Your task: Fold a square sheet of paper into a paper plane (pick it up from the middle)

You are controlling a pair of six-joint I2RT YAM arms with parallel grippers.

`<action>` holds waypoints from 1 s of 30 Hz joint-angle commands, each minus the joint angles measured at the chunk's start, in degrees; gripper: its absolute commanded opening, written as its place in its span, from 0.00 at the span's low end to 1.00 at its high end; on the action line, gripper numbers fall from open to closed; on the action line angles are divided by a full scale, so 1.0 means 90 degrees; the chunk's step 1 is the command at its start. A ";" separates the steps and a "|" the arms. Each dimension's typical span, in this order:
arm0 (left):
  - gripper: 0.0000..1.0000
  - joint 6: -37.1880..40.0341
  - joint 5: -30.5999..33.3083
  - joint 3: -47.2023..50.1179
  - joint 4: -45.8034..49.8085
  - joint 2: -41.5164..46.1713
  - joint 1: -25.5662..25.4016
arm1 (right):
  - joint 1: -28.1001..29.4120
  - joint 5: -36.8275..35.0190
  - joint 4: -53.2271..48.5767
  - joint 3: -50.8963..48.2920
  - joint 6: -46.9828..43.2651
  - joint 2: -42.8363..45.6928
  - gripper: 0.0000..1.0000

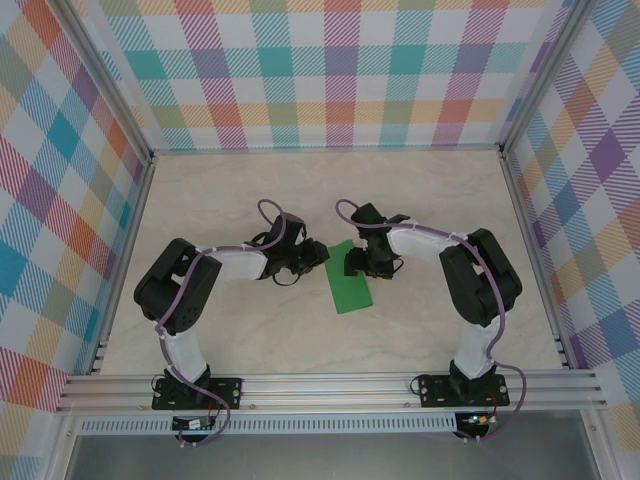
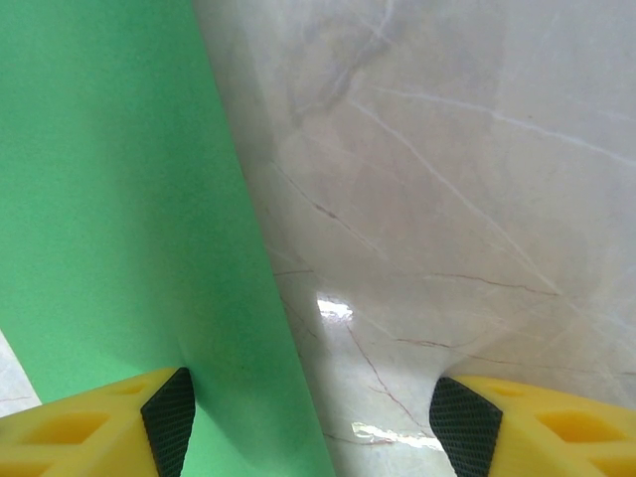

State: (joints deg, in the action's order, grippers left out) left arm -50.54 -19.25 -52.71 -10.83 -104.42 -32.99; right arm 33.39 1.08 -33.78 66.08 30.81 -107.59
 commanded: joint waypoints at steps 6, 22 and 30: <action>0.23 0.0082 0.1045 0.0177 0.0351 0.0589 -0.0074 | 0.0065 0.0213 0.0570 -0.0430 -0.0035 -0.1111 0.70; 0.22 0.0091 0.0149 -0.0011 -0.0086 0.0105 -0.0101 | 0.0066 0.0163 0.0454 -0.0362 0.0091 -0.1307 0.70; 0.21 0.0118 -0.0044 -0.0164 -0.0105 -0.0111 -0.0188 | 0.0066 0.0229 0.0400 -0.0292 0.0170 -0.1383 0.72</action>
State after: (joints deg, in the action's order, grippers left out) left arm -50.15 -17.91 -52.31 -10.70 -104.64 -33.93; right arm 33.39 0.86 -36.32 68.38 32.34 -109.45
